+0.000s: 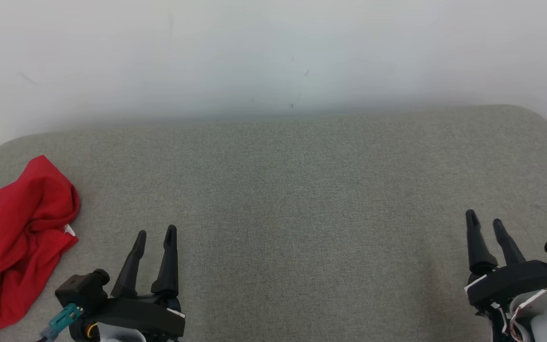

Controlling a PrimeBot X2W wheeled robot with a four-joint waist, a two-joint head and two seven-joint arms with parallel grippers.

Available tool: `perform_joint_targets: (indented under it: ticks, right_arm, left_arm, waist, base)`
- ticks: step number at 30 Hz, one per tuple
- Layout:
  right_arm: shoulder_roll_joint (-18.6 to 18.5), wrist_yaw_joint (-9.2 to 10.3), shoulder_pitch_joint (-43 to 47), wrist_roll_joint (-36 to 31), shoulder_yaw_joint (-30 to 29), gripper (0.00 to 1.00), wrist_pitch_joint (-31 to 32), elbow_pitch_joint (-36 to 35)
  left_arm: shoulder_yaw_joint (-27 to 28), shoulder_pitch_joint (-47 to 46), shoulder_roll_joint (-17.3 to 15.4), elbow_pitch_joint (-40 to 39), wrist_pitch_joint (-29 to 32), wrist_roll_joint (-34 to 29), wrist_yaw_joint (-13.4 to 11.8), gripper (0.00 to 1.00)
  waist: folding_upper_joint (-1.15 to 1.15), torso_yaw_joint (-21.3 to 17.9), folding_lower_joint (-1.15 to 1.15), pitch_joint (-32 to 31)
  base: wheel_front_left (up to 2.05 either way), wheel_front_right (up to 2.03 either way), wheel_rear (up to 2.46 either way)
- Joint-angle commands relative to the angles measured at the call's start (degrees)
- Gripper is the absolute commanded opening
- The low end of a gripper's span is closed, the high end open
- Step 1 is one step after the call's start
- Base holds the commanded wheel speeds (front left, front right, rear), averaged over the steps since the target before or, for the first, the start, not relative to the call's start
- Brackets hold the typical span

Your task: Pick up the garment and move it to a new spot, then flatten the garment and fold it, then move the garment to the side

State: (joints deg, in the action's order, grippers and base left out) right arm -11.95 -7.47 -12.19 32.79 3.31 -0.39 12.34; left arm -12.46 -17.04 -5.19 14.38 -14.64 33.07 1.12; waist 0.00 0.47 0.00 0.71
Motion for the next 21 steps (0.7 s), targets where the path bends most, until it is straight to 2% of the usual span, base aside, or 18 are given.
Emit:
perform_joint_targets:
  ticks: [1,12,21]
  right_arm:
    - [-0.3,-0.02,-0.3,-1.4,0.8,1.00,-0.7,-1.0]
    - [1.7,-0.03,1.5,-6.2,4.4,1.00,-3.6,-0.6]
    - [2.6,-0.03,2.7,-12.3,7.5,1.00,-6.3,-3.1]
  left_arm:
    - [0.7,-0.9,-0.4,-0.4,0.2,-1.4,-0.3,1.00]
    - [2.3,0.8,-0.1,-0.2,0.0,-6.8,-0.8,1.00]
    - [3.5,2.6,0.1,-0.7,-0.2,-13.4,-3.4,1.00]
  waist:
    - [0.00,0.0,0.00,0.0]
    - [0.00,0.0,0.00,0.2]
    - [0.00,0.5,0.00,0.1]
  base:
    - [0.00,0.00,0.00]
    - [0.00,0.00,0.00]
    - [0.00,0.00,0.00]
